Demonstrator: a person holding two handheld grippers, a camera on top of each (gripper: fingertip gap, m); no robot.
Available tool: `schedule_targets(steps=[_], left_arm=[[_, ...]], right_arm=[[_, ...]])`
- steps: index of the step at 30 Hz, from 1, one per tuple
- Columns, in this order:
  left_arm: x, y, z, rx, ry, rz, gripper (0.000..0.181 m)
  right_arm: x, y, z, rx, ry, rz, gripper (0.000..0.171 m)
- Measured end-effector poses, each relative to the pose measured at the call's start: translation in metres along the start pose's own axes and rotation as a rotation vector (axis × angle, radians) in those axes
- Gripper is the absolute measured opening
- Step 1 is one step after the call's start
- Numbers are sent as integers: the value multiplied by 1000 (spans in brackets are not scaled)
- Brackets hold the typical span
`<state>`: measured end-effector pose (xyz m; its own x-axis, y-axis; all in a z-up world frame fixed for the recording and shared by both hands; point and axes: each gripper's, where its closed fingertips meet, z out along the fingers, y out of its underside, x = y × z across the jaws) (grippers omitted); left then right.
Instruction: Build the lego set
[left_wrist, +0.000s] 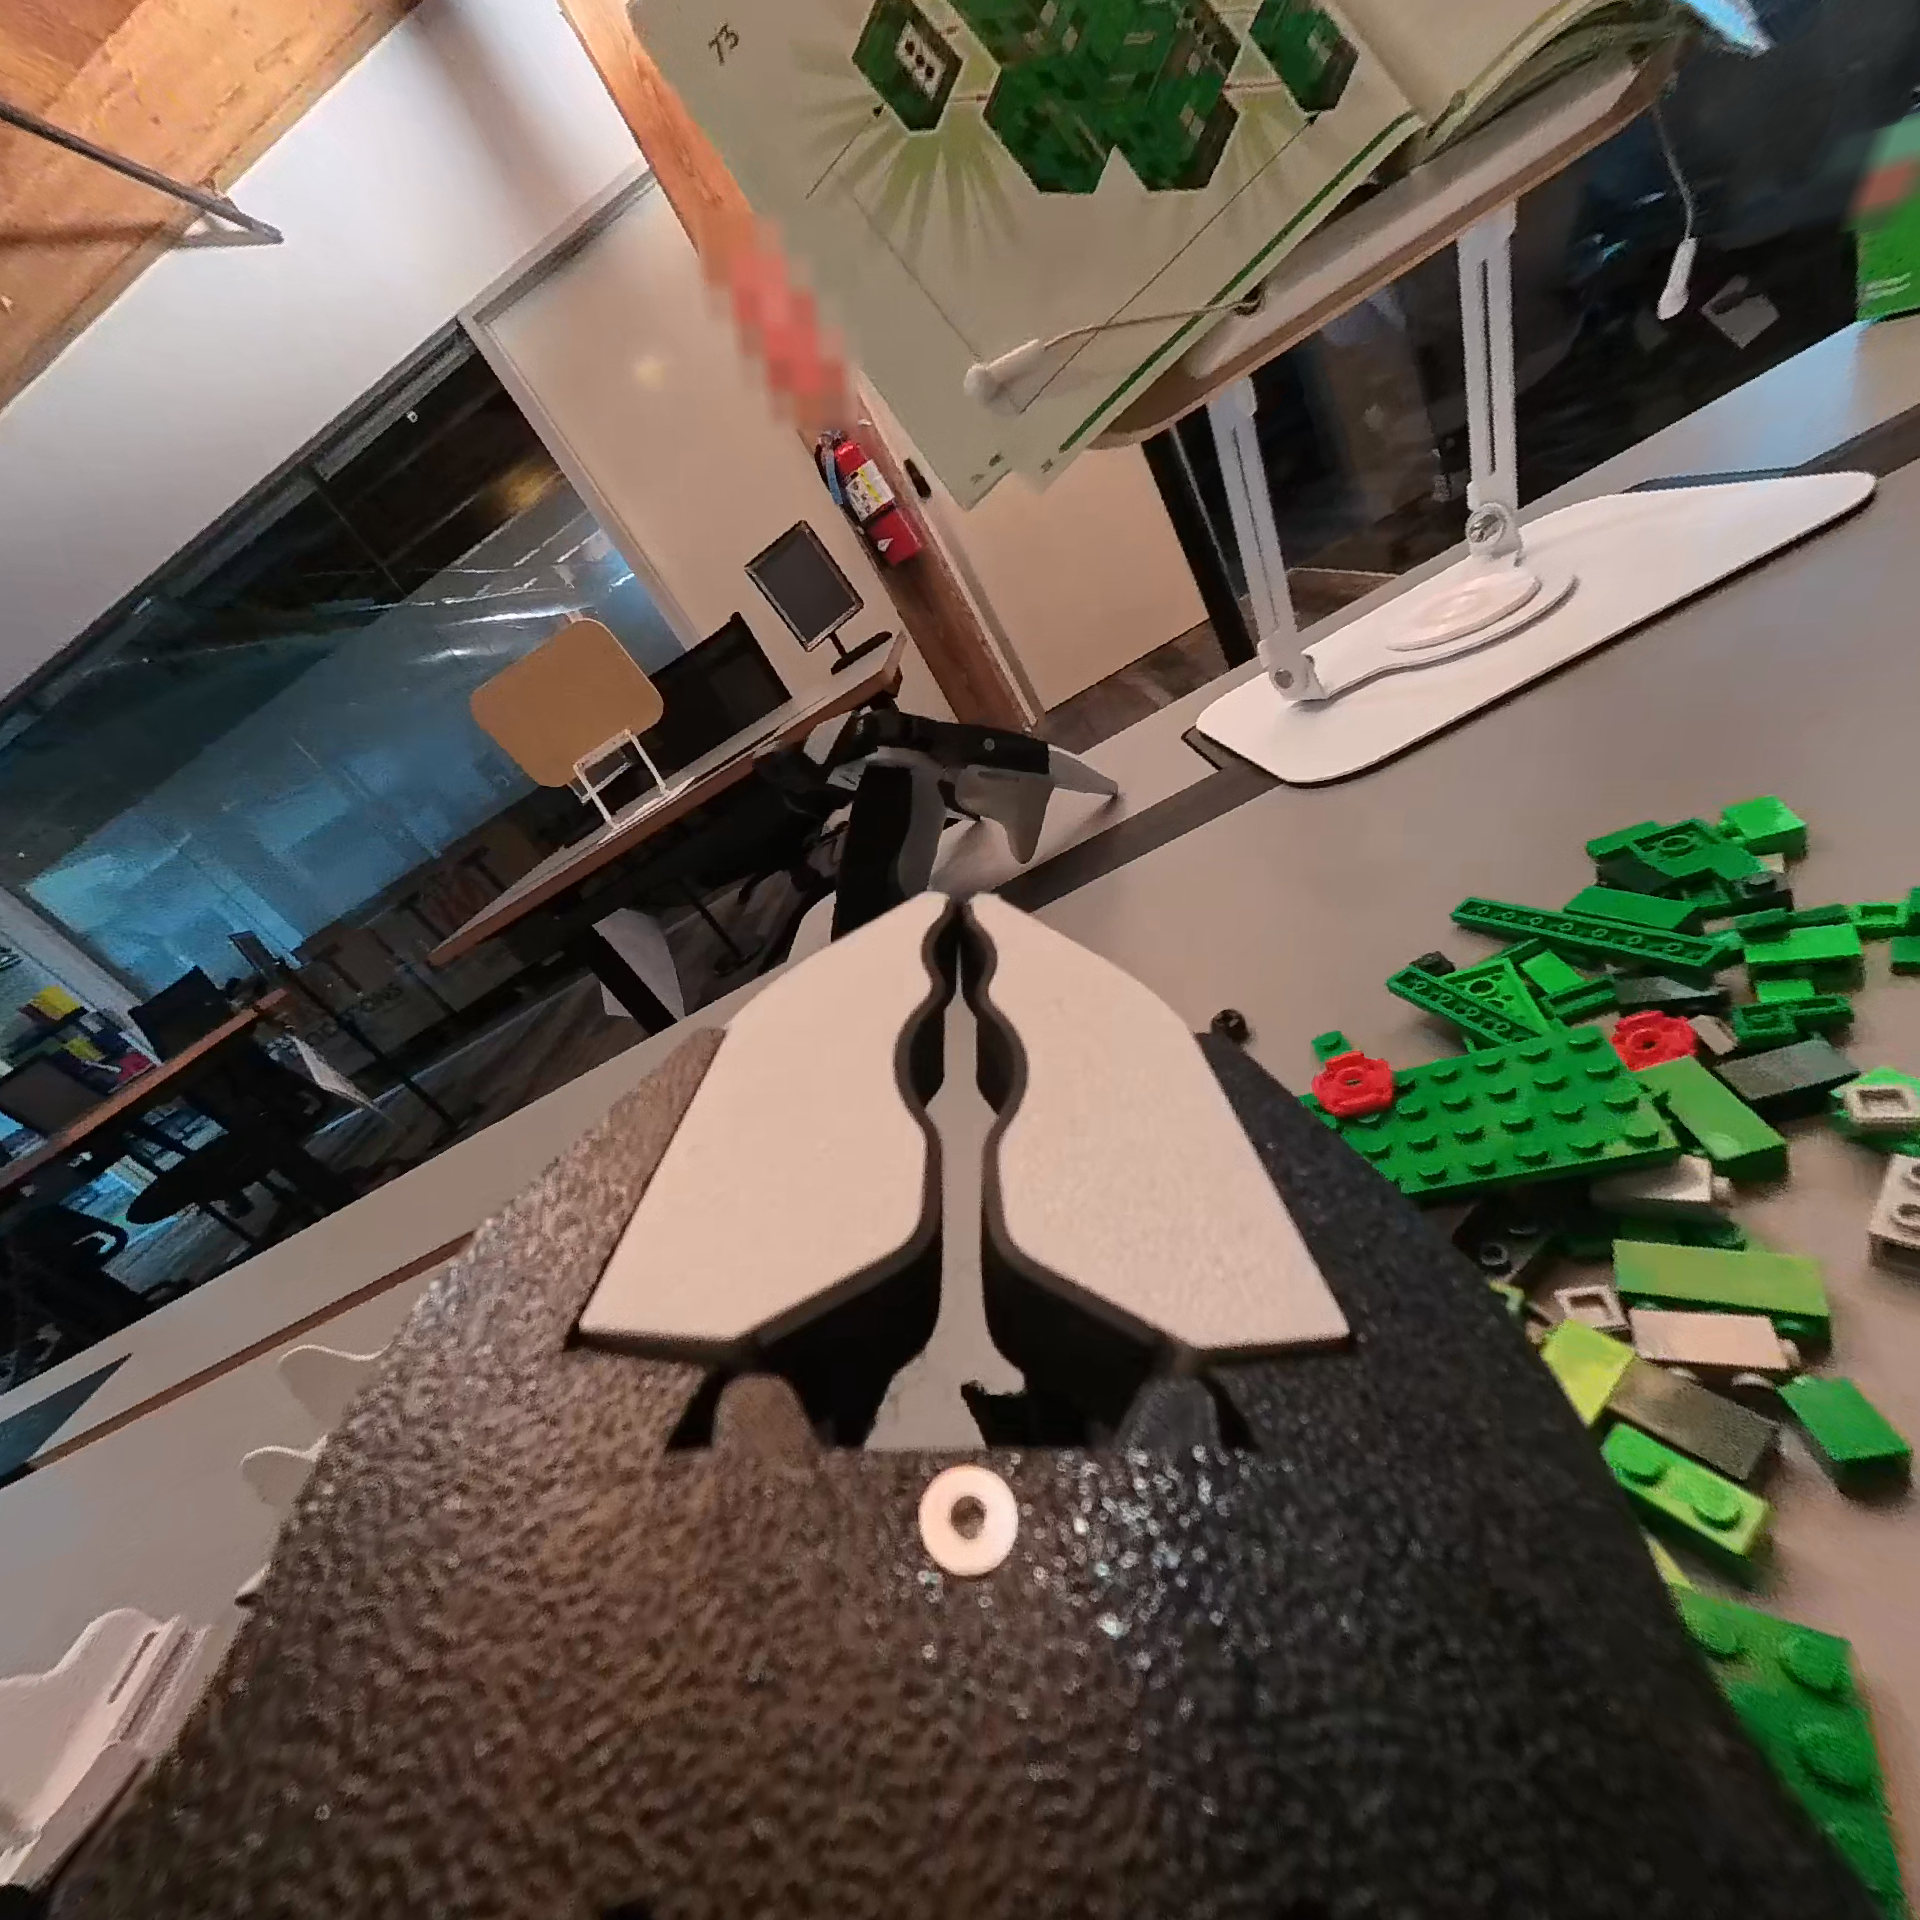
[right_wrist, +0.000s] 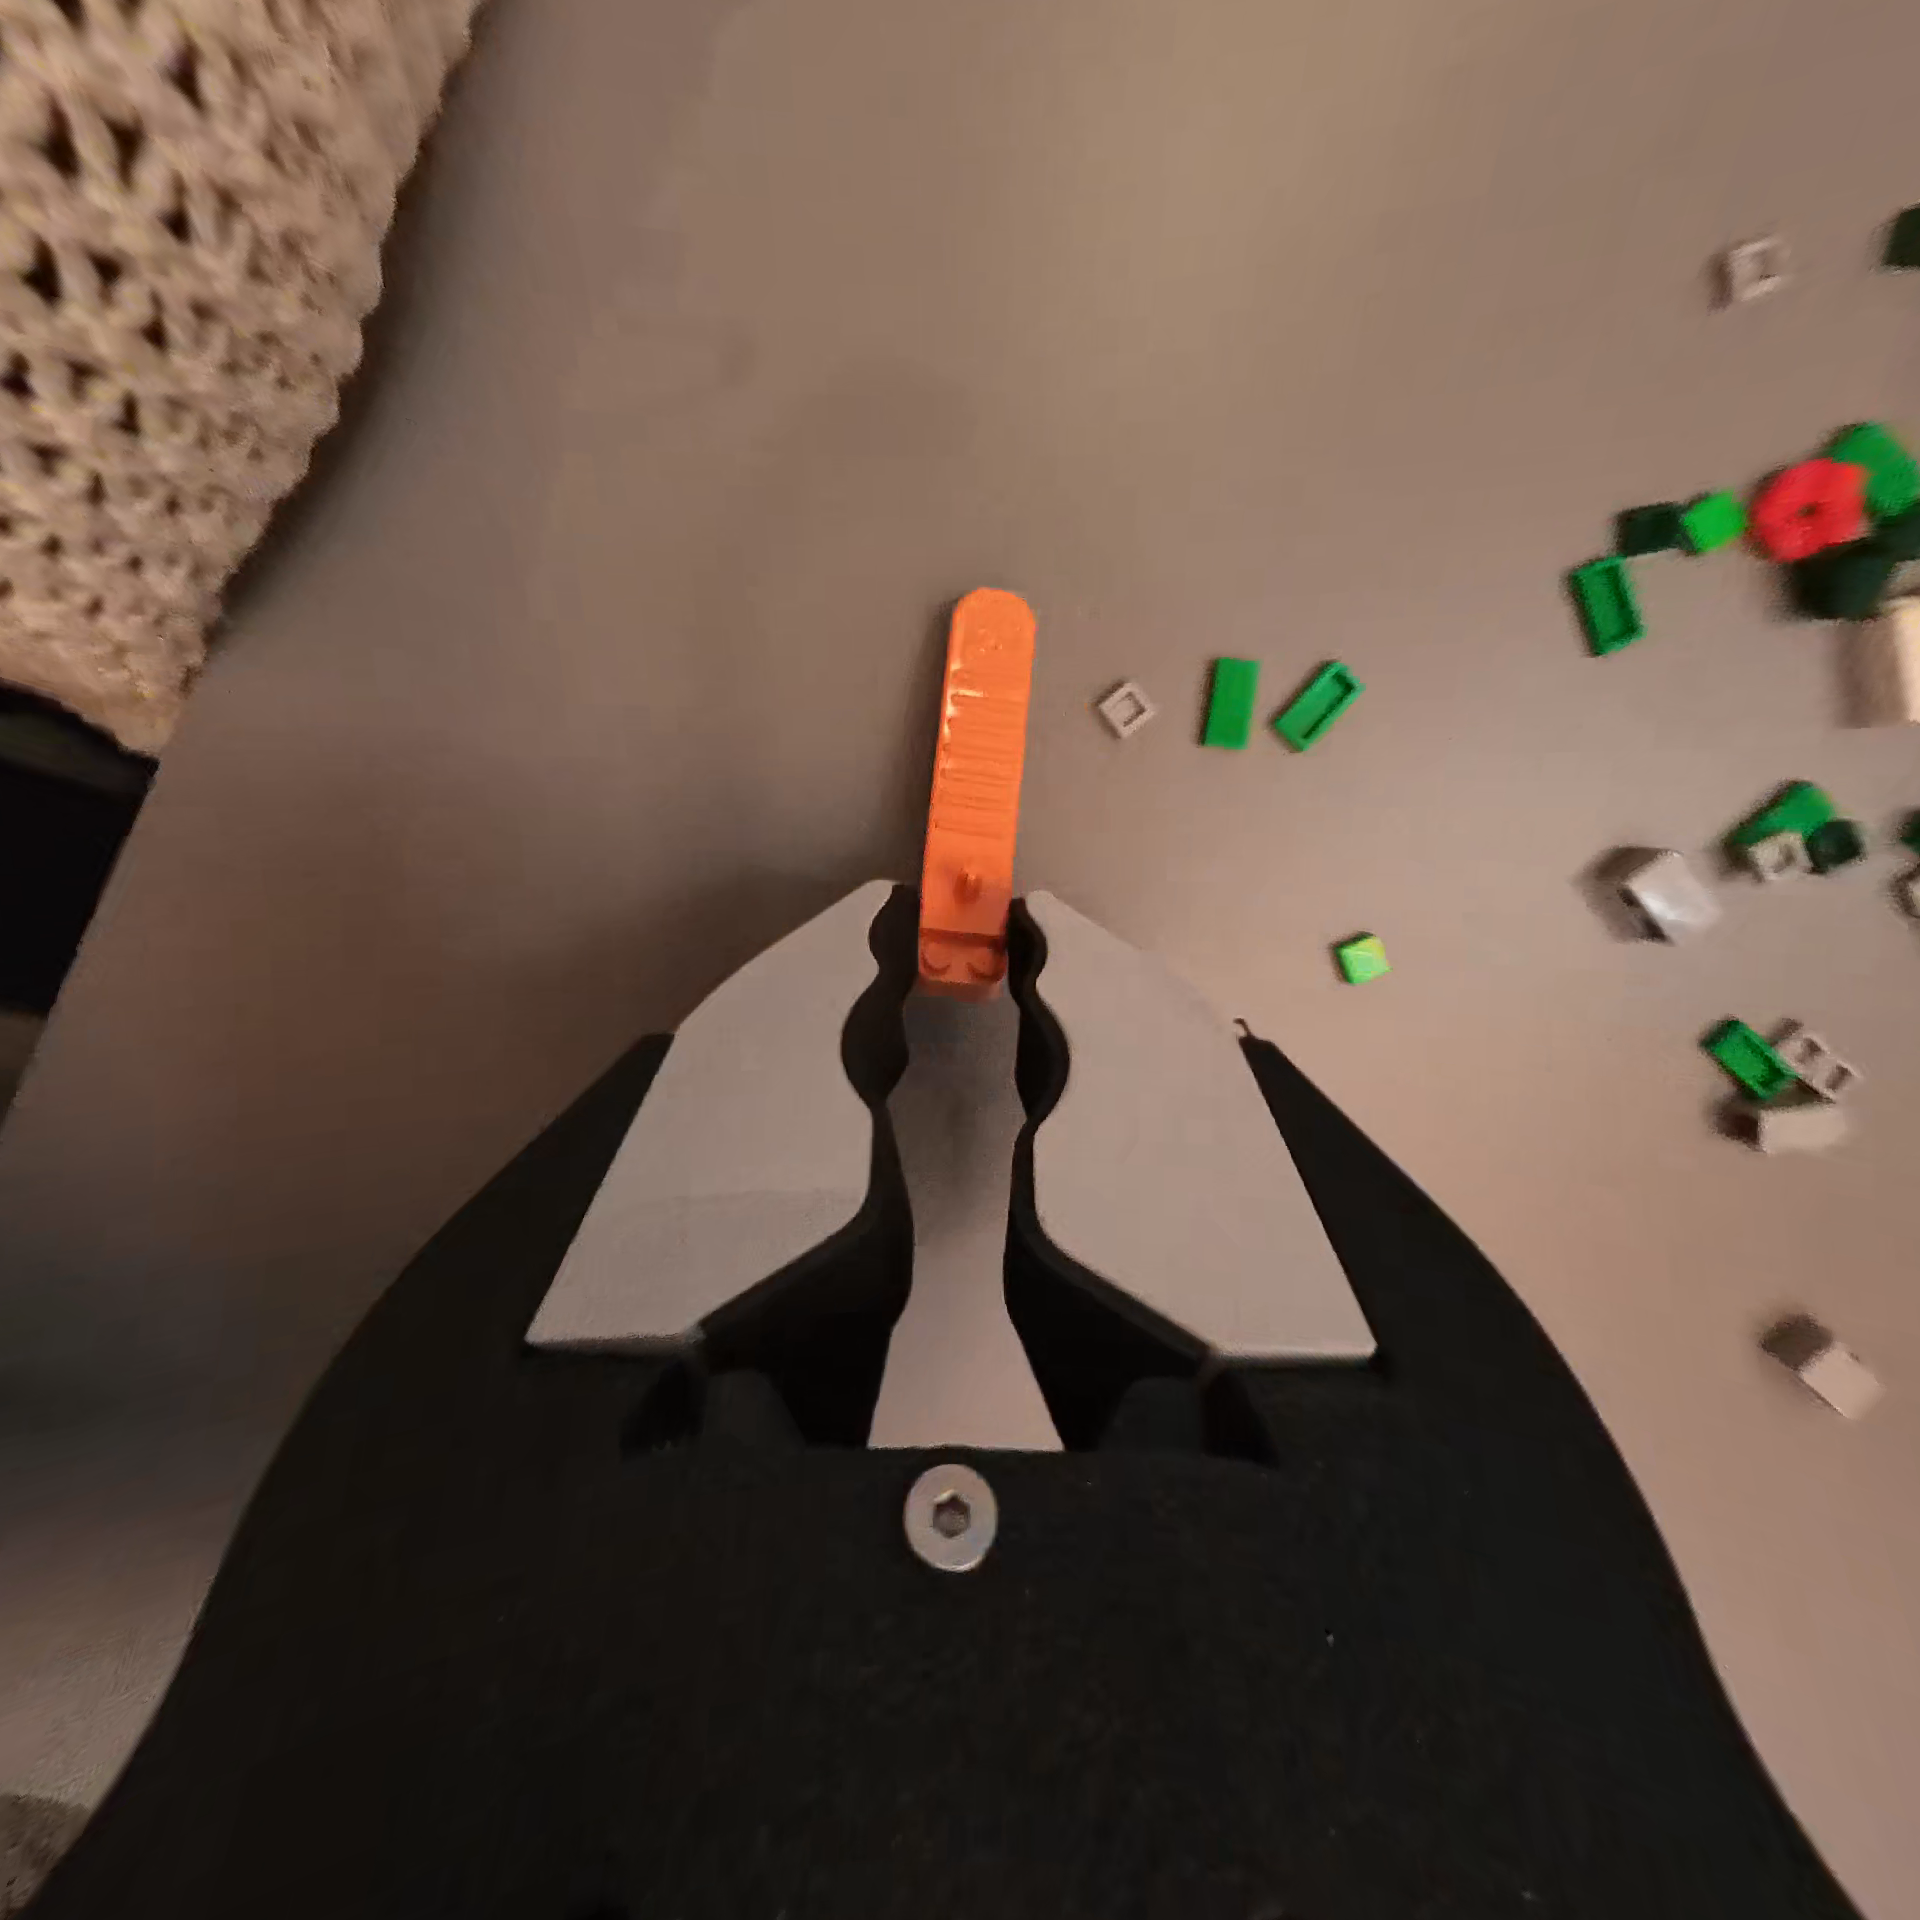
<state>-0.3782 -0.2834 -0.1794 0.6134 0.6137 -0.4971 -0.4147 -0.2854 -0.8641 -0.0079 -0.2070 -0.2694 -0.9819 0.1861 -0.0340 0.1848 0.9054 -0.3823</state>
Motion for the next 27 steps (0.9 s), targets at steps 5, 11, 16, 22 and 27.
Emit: schedule_targets(steps=[5,11,16,22,27], left_arm=[[3,-2,-1,10,9,17,0],[3,-2,-1,12,19,5,0],[4,-1,1,8,32,-7,0],[5,-1,1,8,41,-18,0],[2,0,1,7,36,-34,0]], right_arm=[[17,9,7,-48,-47,-61,16],[56,14,8,-74,-11,-77,17],[83,5,10,-115,24,-109,17],[112,-6,16,-142,20,-142,16],[147,-11,17,-170,42,-133,17]])
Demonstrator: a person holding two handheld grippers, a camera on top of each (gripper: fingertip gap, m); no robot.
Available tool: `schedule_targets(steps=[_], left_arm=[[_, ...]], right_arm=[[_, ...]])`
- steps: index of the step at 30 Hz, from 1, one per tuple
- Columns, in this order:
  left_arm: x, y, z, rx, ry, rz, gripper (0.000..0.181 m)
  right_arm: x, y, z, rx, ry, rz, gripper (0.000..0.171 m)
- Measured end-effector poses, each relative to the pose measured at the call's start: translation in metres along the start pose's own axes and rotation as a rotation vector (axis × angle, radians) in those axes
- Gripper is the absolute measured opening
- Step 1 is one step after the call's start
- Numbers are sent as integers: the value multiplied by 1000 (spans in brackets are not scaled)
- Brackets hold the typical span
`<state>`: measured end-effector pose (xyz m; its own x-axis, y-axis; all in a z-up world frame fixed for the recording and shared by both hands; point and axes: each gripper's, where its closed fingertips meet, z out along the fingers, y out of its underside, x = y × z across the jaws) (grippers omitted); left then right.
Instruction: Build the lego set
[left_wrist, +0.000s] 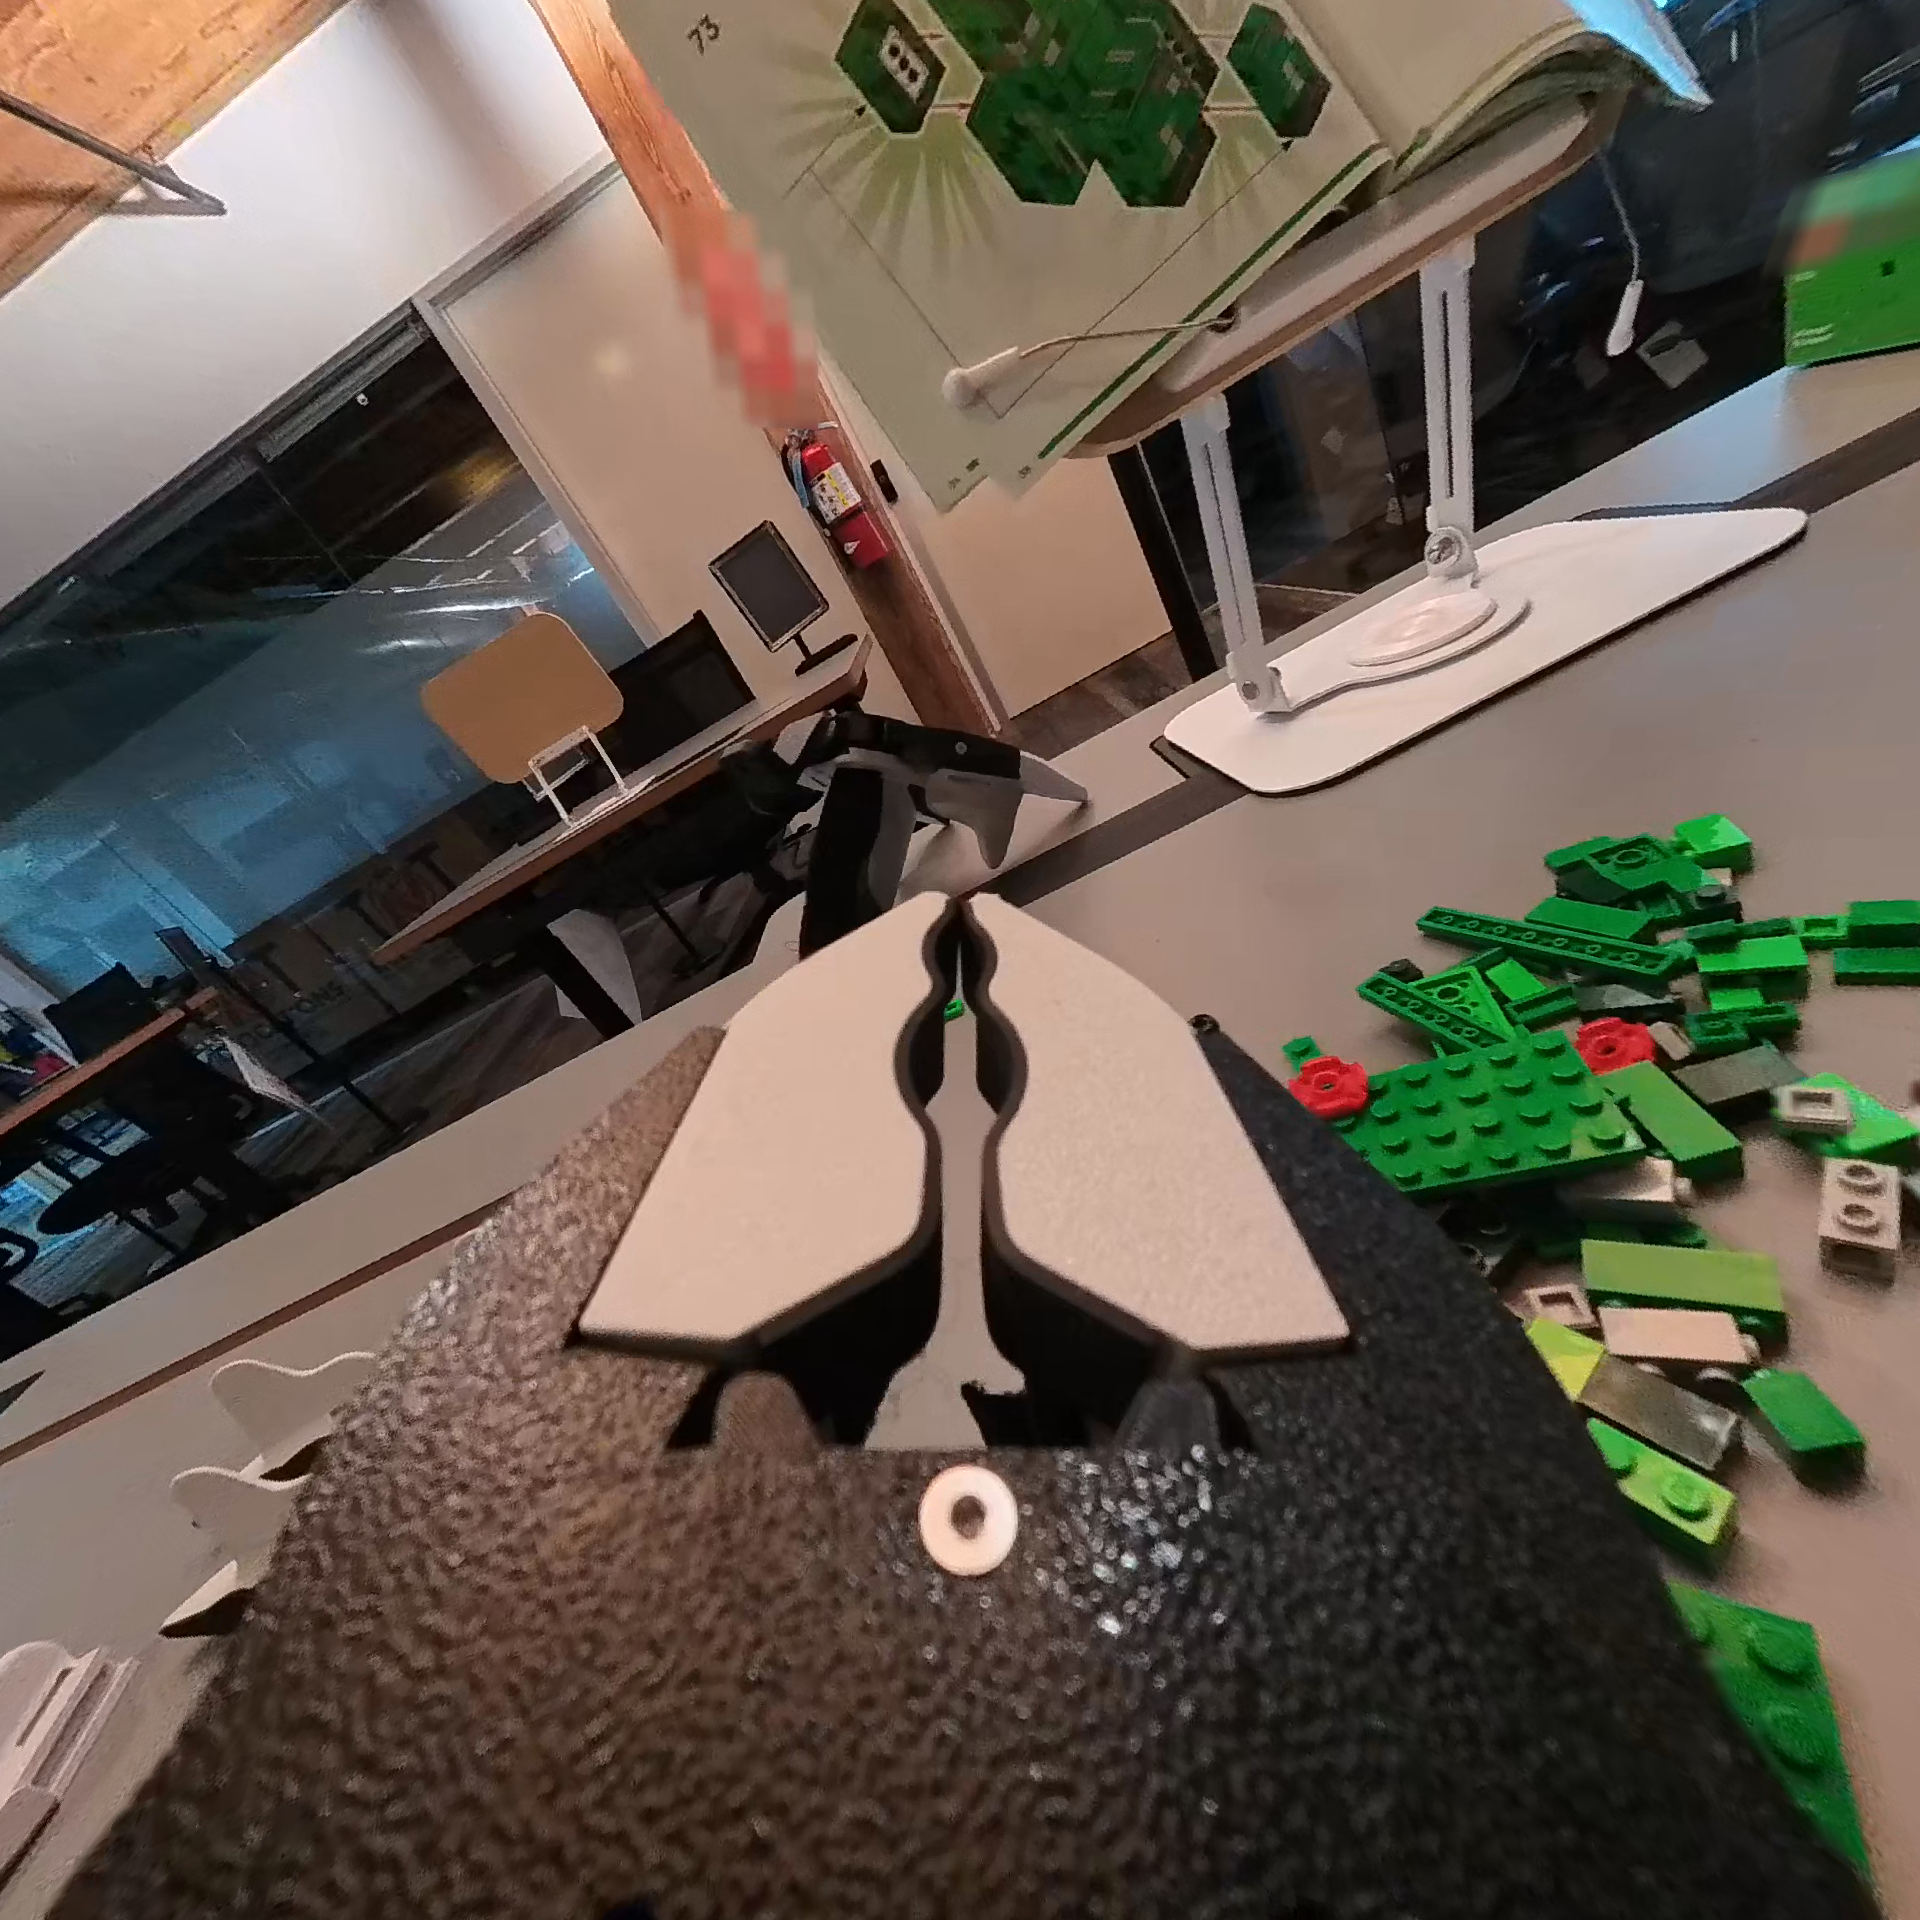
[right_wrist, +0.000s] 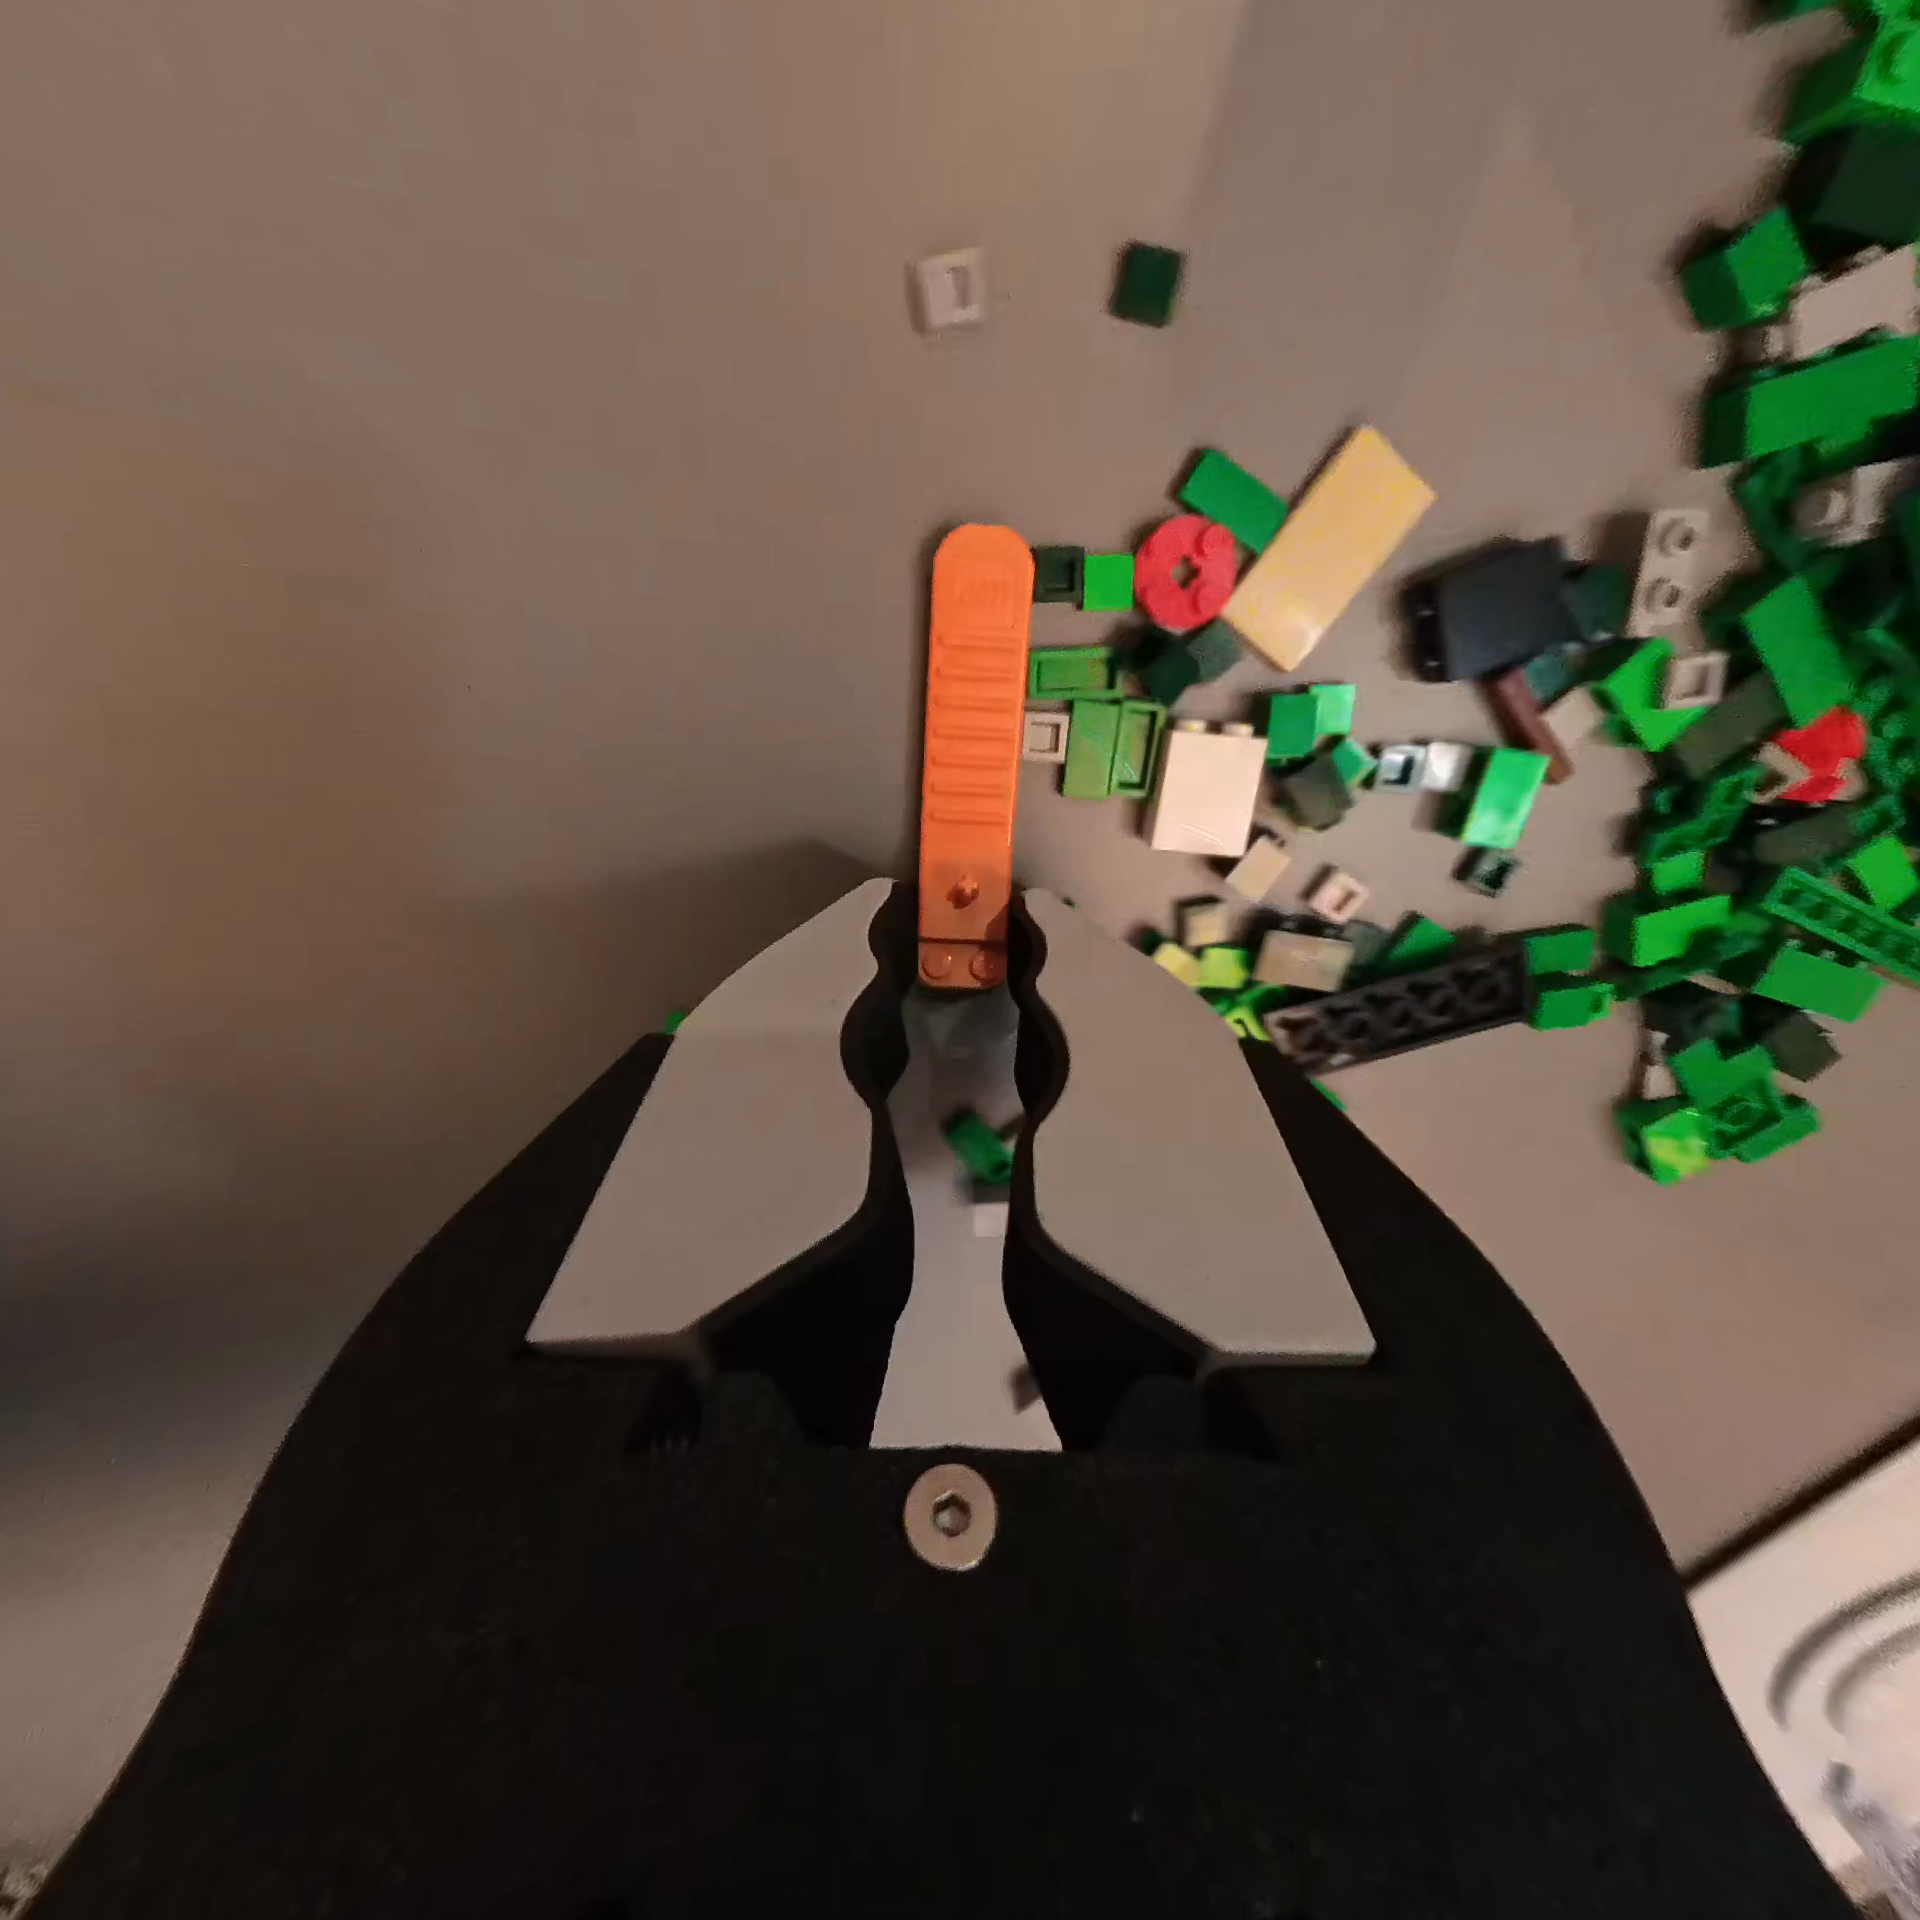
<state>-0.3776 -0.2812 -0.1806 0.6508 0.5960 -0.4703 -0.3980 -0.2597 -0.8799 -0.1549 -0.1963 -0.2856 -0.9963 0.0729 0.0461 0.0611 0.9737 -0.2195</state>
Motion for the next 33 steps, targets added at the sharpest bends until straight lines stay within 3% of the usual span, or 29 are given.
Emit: schedule_targets(steps=[9,14,19,24,33], left_arm=[[-8,-1,-3,11,-31,1,0],[-44,-10,-12,70,-177,112,0],[-113,2,-31,85,-414,-39,0],[-146,22,-42,44,-501,-100,0],[-147,32,-37,16,-479,-137,0]], right_arm=[[53,4,-6,-7,36,110,16],[26,-70,-26,234,-14,121,17],[-18,-125,8,152,-32,-1,17],[5,-122,23,47,2,3,17],[74,-113,29,-52,27,53,17]])
